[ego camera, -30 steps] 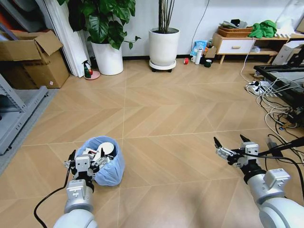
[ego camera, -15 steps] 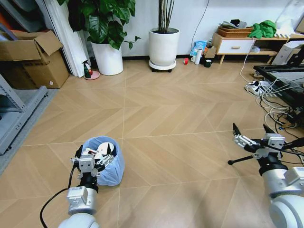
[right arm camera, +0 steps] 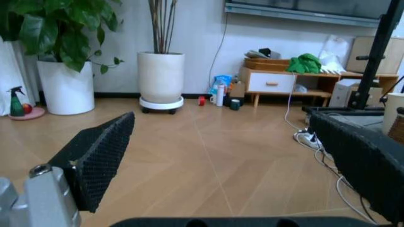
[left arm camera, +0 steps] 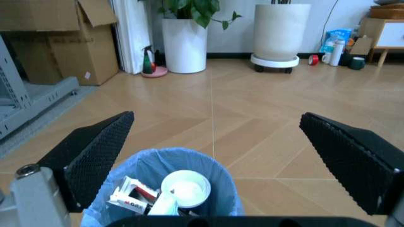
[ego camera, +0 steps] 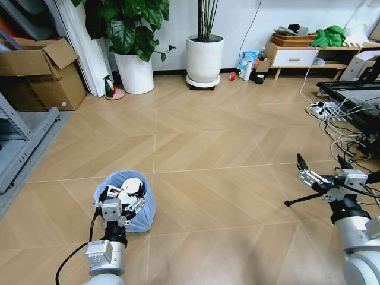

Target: Pick up the trash bin and place the garbage on the floor into it.

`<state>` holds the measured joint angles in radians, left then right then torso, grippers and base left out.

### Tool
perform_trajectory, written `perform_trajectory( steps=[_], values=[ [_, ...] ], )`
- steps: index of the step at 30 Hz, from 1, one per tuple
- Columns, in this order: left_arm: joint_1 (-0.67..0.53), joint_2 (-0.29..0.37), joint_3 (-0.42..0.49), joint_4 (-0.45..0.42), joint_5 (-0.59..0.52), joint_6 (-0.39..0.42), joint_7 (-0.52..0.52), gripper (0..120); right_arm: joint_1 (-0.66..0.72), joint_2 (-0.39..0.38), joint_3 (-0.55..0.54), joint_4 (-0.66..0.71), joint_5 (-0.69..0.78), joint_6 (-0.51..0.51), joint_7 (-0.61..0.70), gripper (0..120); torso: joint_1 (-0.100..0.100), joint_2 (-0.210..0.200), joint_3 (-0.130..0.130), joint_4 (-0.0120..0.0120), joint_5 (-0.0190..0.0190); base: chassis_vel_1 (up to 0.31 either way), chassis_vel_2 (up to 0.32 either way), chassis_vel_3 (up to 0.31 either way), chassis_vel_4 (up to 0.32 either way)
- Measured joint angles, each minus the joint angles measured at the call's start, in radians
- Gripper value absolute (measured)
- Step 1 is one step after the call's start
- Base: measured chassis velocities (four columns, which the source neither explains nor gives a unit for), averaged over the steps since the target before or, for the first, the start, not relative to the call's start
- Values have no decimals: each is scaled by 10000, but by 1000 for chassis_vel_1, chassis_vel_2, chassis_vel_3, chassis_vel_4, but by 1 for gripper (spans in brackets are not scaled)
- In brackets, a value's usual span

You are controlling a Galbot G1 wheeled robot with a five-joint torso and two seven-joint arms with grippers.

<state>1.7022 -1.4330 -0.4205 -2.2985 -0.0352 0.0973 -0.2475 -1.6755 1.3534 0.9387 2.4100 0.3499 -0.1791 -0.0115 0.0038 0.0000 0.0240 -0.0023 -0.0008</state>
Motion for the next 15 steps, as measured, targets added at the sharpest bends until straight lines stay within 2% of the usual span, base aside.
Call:
perform_trajectory(
  steps=[15],
  values=[
    [-13, 9, 9, -4, 1, 24, -24, 100, -2, -11, -9, 6, -9, -4, 20, 100, 0, 0, 0, 0, 0, 0, 0, 0, 0]
  ],
)
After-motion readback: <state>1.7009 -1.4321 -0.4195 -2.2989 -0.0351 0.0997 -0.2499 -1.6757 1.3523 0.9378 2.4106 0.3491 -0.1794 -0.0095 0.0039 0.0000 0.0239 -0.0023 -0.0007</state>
